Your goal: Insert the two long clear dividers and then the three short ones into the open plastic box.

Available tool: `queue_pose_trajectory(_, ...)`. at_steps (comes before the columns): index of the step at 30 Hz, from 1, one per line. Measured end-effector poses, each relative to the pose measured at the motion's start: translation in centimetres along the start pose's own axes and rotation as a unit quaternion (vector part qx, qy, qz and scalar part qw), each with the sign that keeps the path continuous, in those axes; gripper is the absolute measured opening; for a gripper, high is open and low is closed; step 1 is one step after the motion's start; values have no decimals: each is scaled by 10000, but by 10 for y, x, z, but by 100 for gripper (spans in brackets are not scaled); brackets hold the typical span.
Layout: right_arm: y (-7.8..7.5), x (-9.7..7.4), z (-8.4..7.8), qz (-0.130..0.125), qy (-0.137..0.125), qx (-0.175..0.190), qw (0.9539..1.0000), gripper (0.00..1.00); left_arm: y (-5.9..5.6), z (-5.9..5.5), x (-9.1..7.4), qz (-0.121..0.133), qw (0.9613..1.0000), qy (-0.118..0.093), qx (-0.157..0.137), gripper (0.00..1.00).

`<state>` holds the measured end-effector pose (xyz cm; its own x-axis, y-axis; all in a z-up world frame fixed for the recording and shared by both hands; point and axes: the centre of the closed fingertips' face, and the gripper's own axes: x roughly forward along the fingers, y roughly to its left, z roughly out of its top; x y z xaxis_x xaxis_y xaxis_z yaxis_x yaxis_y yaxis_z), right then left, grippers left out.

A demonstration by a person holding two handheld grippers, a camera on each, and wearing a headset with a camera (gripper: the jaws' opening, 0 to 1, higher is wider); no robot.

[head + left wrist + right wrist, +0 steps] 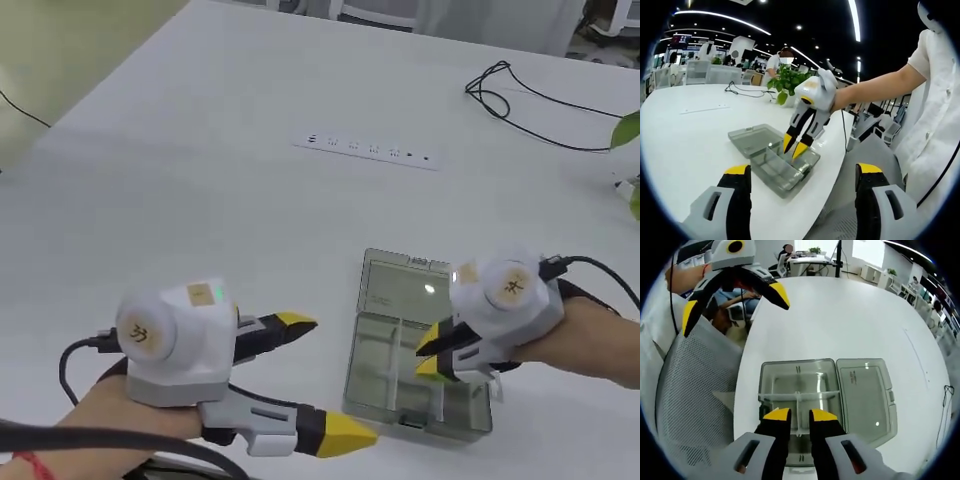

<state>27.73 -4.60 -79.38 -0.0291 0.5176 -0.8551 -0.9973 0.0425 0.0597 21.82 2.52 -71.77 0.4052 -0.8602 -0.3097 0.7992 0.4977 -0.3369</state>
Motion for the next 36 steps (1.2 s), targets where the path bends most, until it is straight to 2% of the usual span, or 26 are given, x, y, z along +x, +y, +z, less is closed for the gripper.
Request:
queue_pose_trajectory(3,-4,-13,3,-85,-223,180,9996,20,1,0,0,11,10000,14,17,88)
queue_pose_trajectory(10,-11,-44,-2,-249,-529,476,9972,31,4,-1,0,74,10000,14,60,93)
queue_pose_trajectory(13,-13,-55,-8,-315,-588,552,9962,38,5,0,0,99,9999,25,94,95)
queue_pose_trajectory(21,-8,-77,-29,-470,-598,731,9944,47,6,1,-1,126,9999,31,111,96)
queue_pose_trajectory(27,1,-83,-54,-512,-417,801,9946,52,6,1,-1,134,9998,25,135,99)
queue_pose_trajectory(33,8,-83,-94,-471,-8,849,9953,55,5,0,-2,149,9998,31,133,100)
queue_pose_trajectory(36,11,-81,-116,-436,320,740,9958,56,5,-1,-3,162,9998,32,121,100)
